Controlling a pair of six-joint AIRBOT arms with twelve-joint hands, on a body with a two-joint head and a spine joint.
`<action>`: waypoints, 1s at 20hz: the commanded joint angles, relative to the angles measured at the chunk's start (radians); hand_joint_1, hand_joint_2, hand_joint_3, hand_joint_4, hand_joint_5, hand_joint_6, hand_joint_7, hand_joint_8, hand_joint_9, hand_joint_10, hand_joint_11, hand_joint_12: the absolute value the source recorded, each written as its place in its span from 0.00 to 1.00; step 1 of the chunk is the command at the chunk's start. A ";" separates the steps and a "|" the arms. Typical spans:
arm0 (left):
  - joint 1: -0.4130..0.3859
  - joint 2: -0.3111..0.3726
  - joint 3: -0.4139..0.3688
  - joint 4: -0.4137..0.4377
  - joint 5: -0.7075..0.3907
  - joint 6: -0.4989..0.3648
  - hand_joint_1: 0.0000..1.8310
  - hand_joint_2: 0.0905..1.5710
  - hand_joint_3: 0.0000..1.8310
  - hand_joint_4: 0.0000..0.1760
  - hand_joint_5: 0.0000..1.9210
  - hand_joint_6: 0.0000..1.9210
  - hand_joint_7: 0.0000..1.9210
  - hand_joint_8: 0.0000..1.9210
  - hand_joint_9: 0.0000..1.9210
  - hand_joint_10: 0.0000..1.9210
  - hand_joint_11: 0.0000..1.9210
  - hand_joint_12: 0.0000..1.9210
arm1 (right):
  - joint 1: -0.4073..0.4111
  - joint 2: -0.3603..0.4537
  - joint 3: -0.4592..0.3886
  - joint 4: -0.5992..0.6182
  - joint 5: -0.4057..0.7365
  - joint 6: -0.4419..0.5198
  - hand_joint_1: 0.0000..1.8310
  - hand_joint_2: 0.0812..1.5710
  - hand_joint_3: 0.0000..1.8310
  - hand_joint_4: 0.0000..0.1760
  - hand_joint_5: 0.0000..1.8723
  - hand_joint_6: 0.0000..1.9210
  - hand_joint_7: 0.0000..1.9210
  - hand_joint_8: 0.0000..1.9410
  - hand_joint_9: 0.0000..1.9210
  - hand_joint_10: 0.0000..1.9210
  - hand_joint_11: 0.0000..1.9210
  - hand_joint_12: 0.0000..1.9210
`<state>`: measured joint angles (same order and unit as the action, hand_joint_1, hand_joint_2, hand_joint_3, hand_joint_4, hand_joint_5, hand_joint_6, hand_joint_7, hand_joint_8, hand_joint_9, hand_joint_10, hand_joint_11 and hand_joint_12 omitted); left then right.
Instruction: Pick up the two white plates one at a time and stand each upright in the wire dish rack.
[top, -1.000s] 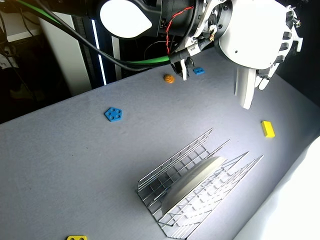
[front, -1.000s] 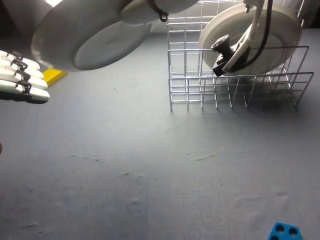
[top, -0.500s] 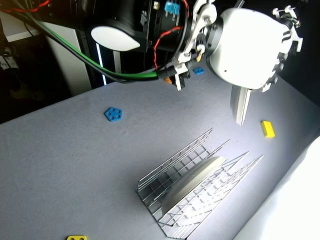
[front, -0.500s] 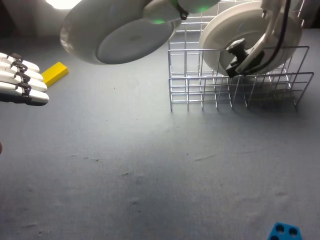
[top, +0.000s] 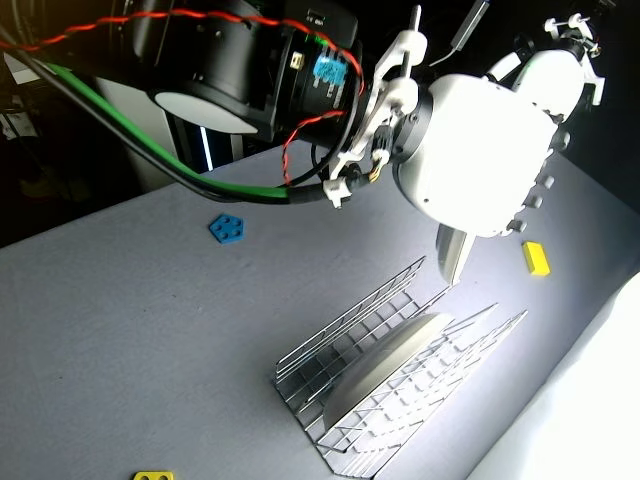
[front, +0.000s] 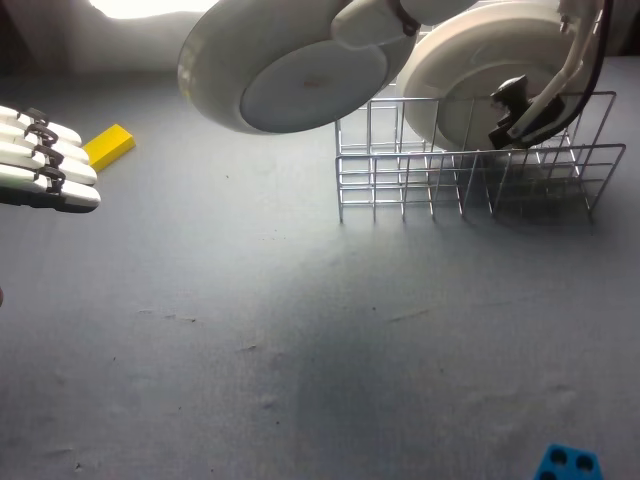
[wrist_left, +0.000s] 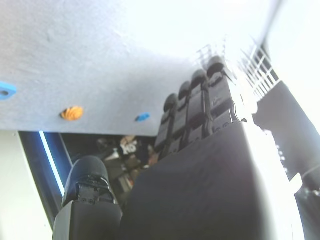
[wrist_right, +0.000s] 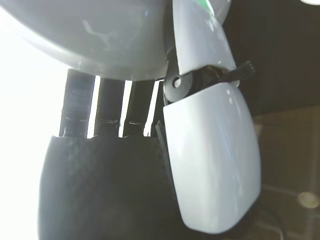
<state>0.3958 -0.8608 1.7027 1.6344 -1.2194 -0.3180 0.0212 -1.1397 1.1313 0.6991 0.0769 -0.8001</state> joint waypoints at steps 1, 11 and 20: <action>-0.004 0.004 0.010 -0.077 -0.023 -0.003 0.00 0.72 0.00 0.00 0.01 0.00 0.01 0.00 0.01 0.00 0.01 0.01 | 0.011 0.007 0.000 0.024 0.104 0.021 0.76 0.65 0.00 0.00 0.58 0.43 0.61 0.30 0.53 0.51 0.47 0.57; -0.004 -0.001 0.016 -0.077 -0.023 -0.001 0.00 0.72 0.00 0.00 0.01 0.00 0.02 0.00 0.01 0.00 0.01 0.00 | -0.025 0.034 0.000 0.071 0.092 0.020 0.76 0.65 0.00 0.00 0.58 0.43 0.61 0.30 0.54 0.51 0.47 0.58; -0.003 -0.008 0.029 -0.077 -0.023 -0.001 0.00 0.73 0.00 0.00 0.01 0.00 0.02 0.00 0.01 0.00 0.01 0.00 | -0.091 0.026 0.053 0.086 0.125 0.022 0.76 0.65 0.00 0.00 0.57 0.45 0.61 0.29 0.55 0.51 0.47 0.58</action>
<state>0.3958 -0.8711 1.7245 1.6344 -1.2190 -0.3164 -0.0864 -1.1172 1.1843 0.7700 0.0837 -0.7979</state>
